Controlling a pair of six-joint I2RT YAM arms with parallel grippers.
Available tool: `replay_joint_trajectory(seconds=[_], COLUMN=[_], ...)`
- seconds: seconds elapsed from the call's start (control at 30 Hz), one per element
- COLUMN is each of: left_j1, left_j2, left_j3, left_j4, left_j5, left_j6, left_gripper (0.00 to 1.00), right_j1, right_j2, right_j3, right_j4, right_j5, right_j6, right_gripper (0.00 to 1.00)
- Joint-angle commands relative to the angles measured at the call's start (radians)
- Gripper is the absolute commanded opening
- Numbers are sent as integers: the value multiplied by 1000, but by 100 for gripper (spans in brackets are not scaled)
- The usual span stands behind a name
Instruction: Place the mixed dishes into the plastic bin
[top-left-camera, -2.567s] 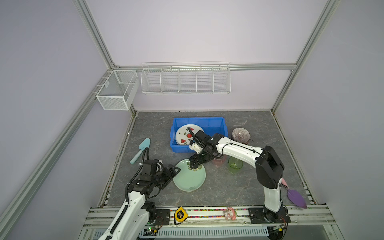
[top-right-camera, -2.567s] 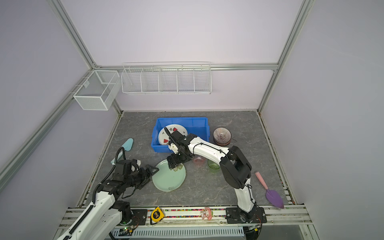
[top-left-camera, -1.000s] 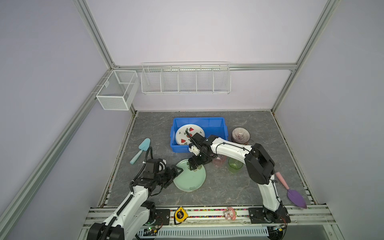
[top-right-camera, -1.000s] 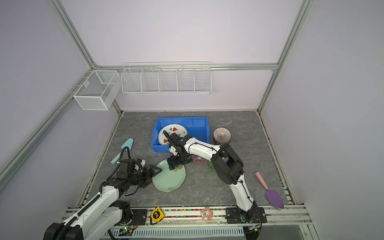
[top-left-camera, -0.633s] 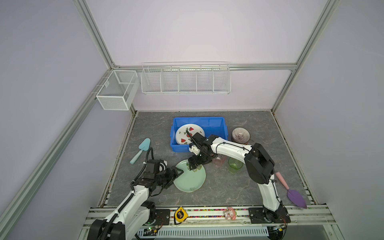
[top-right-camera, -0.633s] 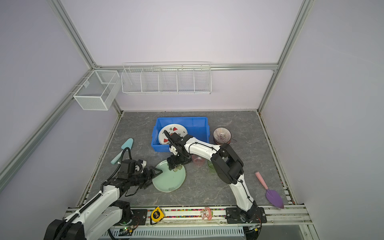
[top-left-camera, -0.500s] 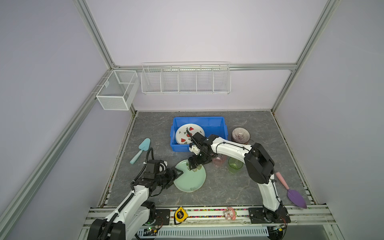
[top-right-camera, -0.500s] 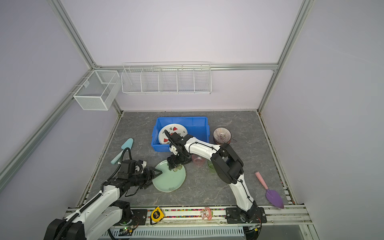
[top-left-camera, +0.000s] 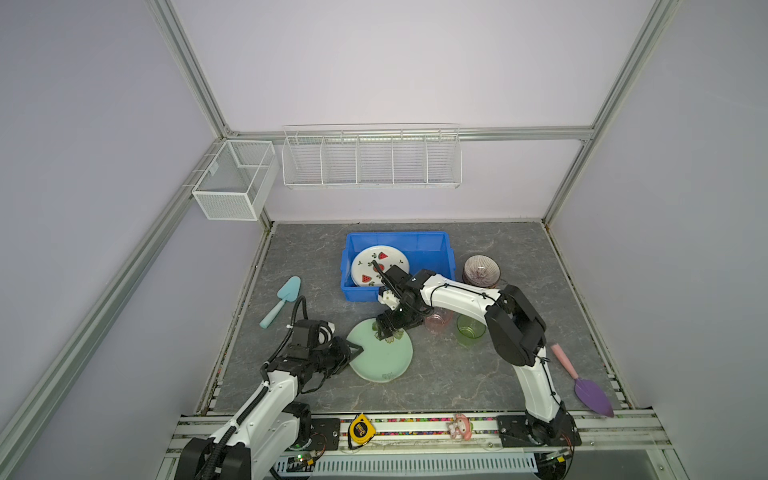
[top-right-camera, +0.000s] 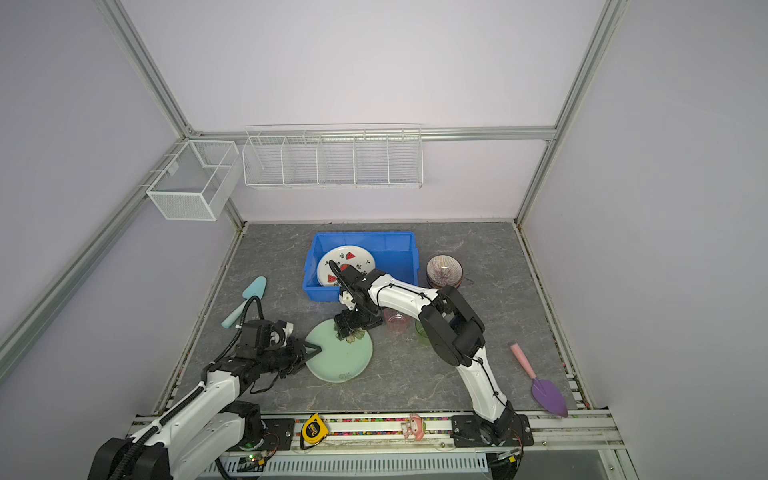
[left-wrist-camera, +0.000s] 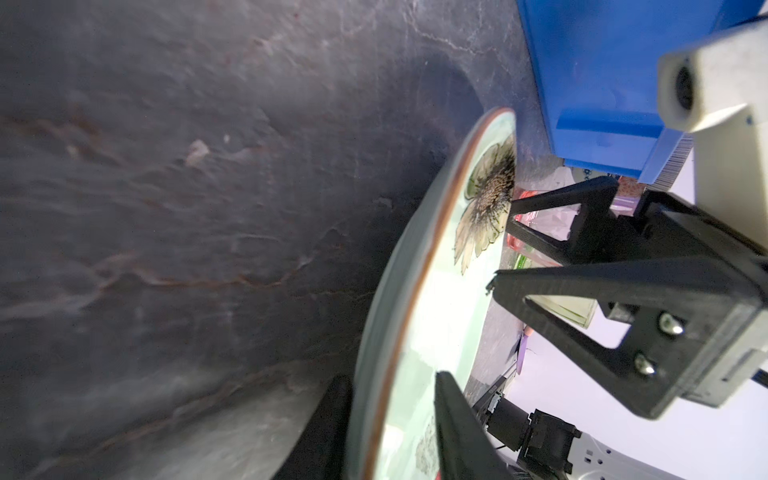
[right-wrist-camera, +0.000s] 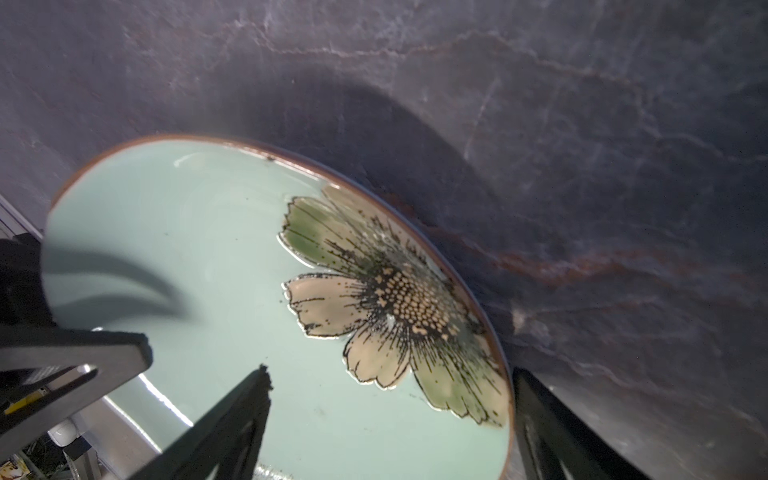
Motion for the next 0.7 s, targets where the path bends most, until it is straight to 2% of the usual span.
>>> replay_joint_trajectory(seconds=[0.0, 0.37, 0.67], left_j1=[-4, -4, 0], left_j2=[-23, -50, -81], left_j3=[9, 12, 47], left_j4=[79, 74, 73], left_j5=[45, 36, 49], left_j6=[-6, -13, -3], left_gripper=[27, 0, 0], right_j1=[5, -7, -59], right_j2=[16, -2, -91], right_j3=[24, 85, 128], right_j4=[30, -21, -62], right_j5=[-59, -27, -37], right_j6=[30, 5, -13], right_gripper=[91, 91, 91])
